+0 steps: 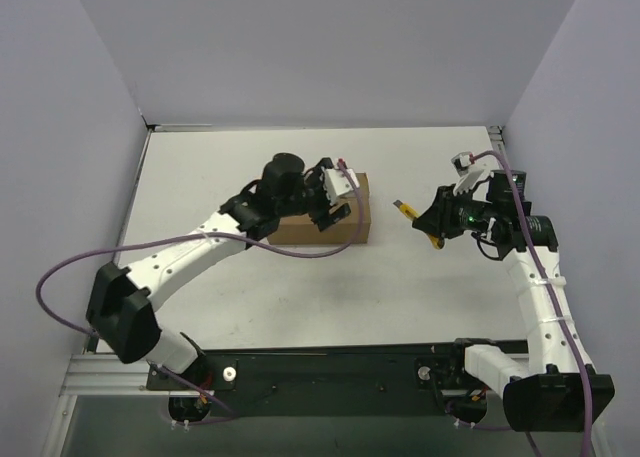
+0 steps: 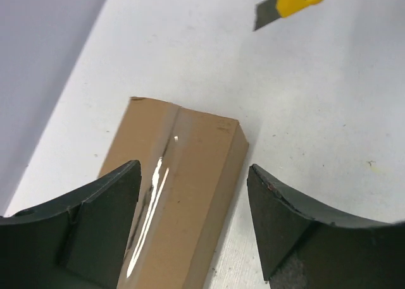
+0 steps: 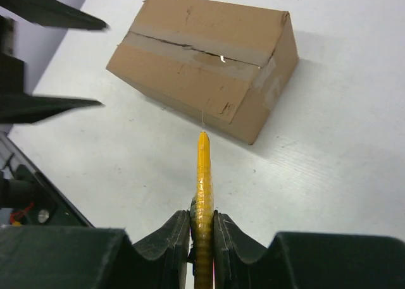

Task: Unpack the express box

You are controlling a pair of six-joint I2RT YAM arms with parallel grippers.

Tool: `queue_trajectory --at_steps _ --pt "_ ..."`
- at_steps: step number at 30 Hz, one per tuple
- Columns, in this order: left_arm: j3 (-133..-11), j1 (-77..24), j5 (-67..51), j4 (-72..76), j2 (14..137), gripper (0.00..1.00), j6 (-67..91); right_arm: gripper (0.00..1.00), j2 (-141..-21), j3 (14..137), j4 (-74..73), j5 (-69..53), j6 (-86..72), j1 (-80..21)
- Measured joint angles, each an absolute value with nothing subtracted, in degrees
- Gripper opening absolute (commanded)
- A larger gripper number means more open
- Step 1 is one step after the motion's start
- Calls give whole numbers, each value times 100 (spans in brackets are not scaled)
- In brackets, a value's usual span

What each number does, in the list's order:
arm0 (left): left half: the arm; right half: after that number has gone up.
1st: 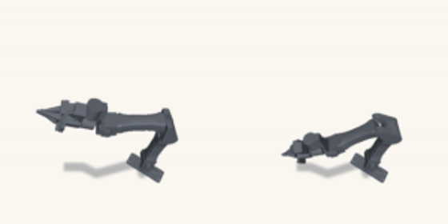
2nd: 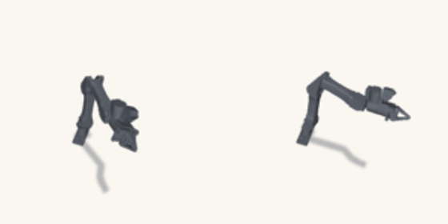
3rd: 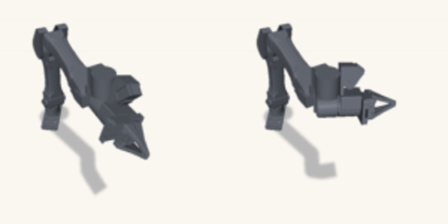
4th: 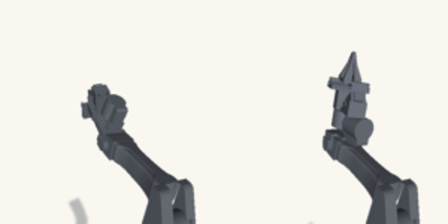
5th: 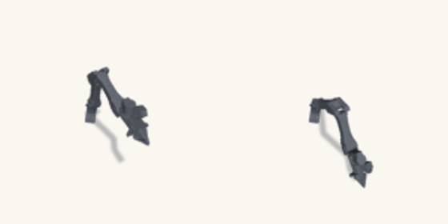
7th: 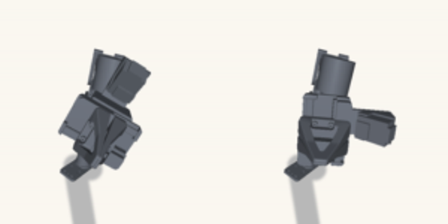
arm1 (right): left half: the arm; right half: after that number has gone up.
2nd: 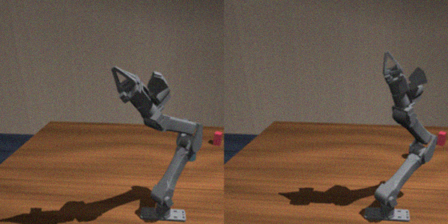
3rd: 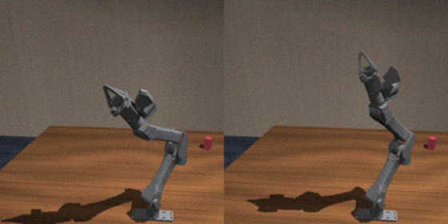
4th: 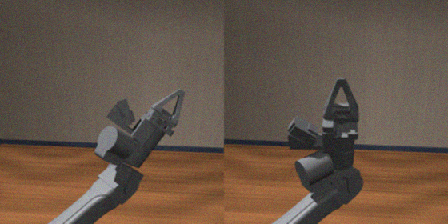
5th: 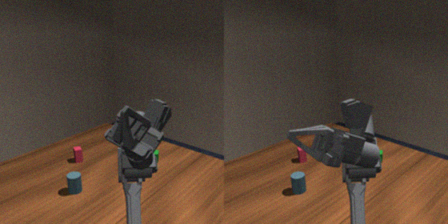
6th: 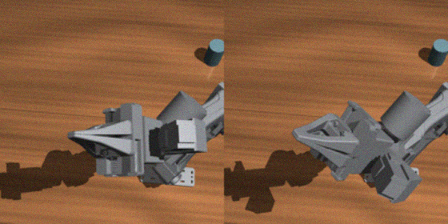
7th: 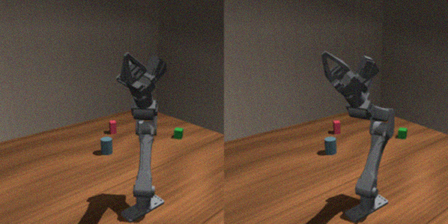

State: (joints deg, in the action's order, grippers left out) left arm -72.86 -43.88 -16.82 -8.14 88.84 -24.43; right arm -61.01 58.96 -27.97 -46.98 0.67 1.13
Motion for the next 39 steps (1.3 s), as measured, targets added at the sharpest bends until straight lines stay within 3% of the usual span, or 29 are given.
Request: queue_trajectory --at_steps 3,8,13,19,25,33,39 --pt "-7183 -3992 -1940 -928 8147 64 -2300 0 -5975 6189 -3227 -4300 480 43" --pt "-7389 -2670 -2421 -1068 8097 68 -2246 0 -5968 6399 -3798 -3826 635 -47" --pt "-8471 -1997 -2596 -1238 9695 64 -2014 0 -5983 6394 -4128 -3562 882 -486" --pt "-10916 -1592 -2495 -1820 12245 63 -1481 0 -6178 6248 -4160 -3247 1385 -834" --pt "-12239 -1203 -2862 -2532 13443 64 -1441 0 -6971 6147 -4016 -2987 1763 -1634" --pt "-12368 -1234 -3618 -3426 13581 62 -2003 0 -8569 6434 -3472 -2727 1634 -2536" --pt "-11137 -1212 -4073 -4121 13052 55 -2956 0 -10025 7745 -3428 -2309 1339 -2364"
